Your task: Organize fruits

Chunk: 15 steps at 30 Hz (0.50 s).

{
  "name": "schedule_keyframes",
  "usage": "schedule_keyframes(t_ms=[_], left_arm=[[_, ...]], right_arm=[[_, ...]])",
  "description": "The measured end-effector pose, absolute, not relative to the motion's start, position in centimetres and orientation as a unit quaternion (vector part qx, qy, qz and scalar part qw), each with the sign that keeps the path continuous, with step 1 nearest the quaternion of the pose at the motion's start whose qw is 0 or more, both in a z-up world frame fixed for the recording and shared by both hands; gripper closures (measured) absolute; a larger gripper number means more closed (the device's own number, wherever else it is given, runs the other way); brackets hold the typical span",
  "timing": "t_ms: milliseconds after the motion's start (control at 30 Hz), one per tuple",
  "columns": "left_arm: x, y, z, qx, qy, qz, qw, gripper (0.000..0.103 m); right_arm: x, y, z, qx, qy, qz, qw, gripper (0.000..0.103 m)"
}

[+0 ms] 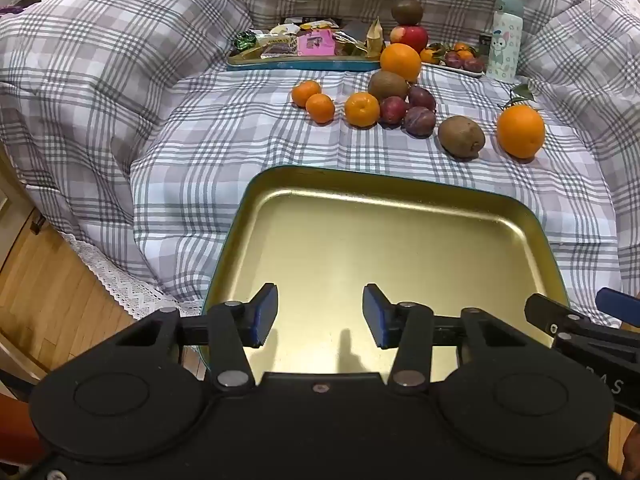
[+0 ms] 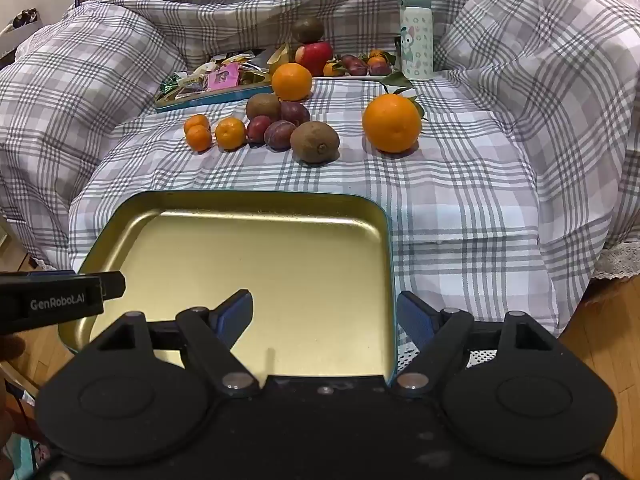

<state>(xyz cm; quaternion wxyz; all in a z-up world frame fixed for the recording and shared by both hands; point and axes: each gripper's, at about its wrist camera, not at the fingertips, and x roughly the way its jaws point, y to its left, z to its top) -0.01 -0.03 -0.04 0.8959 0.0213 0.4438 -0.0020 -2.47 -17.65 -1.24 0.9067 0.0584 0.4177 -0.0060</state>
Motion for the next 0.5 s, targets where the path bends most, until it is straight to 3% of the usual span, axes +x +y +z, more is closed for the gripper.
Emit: schedule_keyframes(t_ms=[500], left_arm=[[0.05,-0.08,0.06,0.018,0.447,-0.004,0.894,0.049]], right_arm=[[-2.1,-17.61,-1.45,0.05,0.429,-0.014,0.902,0.026]])
